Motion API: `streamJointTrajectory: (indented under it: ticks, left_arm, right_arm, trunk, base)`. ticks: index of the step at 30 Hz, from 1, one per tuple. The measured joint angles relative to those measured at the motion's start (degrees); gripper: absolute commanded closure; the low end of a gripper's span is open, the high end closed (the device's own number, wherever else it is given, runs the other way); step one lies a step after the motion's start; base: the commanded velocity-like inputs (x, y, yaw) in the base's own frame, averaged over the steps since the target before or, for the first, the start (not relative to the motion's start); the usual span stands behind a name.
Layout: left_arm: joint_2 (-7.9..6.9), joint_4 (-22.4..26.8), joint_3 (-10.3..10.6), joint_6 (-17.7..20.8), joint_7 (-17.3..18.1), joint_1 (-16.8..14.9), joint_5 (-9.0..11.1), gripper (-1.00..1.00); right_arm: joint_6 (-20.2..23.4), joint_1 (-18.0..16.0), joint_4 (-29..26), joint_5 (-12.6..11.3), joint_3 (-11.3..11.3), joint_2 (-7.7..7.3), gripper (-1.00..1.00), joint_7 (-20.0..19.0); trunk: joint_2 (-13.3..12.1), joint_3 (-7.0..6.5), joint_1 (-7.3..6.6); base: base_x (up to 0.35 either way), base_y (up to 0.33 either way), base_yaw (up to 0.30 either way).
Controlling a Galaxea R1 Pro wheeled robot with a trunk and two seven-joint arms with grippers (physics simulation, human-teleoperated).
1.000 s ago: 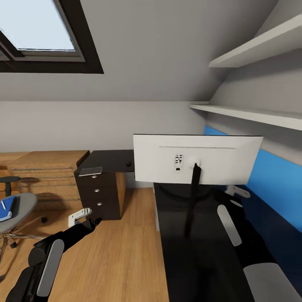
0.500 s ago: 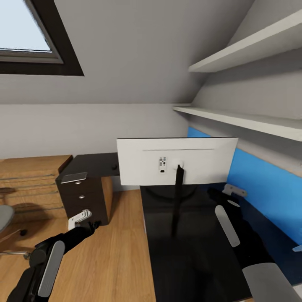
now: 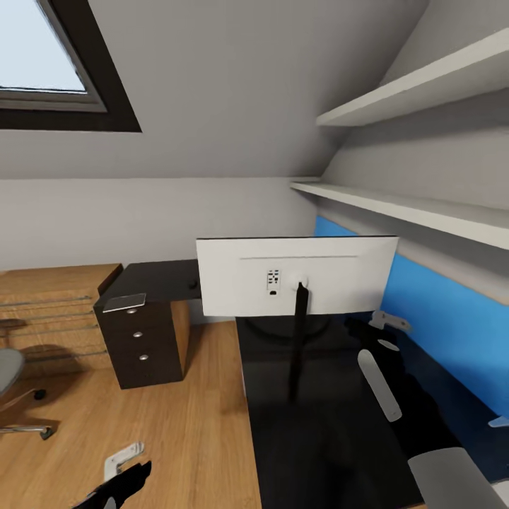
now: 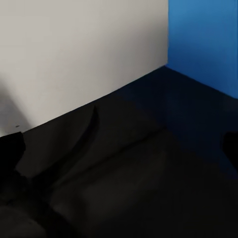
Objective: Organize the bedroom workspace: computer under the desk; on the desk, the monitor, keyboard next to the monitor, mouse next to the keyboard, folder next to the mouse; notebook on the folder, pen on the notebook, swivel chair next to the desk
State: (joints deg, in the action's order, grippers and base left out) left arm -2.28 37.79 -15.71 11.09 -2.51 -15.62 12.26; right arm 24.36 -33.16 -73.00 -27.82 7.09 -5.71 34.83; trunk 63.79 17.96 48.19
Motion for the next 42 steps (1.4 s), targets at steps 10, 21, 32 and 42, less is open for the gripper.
streamJointTrajectory:
  ticks: [10,21,32,42]
  left_arm:
    - [-1.65,-18.97,0.38,-17.63,-0.18,0.02,-1.96,-1.00]
    - [-1.82,-21.63,0.80,-21.70,-0.09,0.03,-1.96,-1.00]
    - [-1.84,-21.65,0.80,-21.79,-0.11,0.01,-1.96,-1.00]
    - [-1.75,-21.71,0.84,-21.78,-0.10,0.03,-1.96,-1.00]
  right_arm:
    - [-0.28,0.42,-3.27,-0.05,1.90,0.07,-1.00,0.12]
    - [-0.46,0.86,-4.04,-0.11,2.33,0.25,-1.00,0.26]
    - [-0.46,0.97,-4.03,-0.18,2.56,0.23,-1.00,0.10]
    - [-0.56,0.96,-4.02,-0.19,3.37,0.29,-1.00,0.25]
  trunk:
    - [-4.01,-1.80,-2.20]
    - [-6.03,-2.70,-3.30]
    - [-6.04,-2.71,-3.29]
    - [-6.04,-2.71,-3.28]
  base:
    - [0.000,0.000,0.000]
    - [0.000,0.000,0.168]
    - [-0.016,0.209,0.157]
    - [-0.167,0.192,0.174]
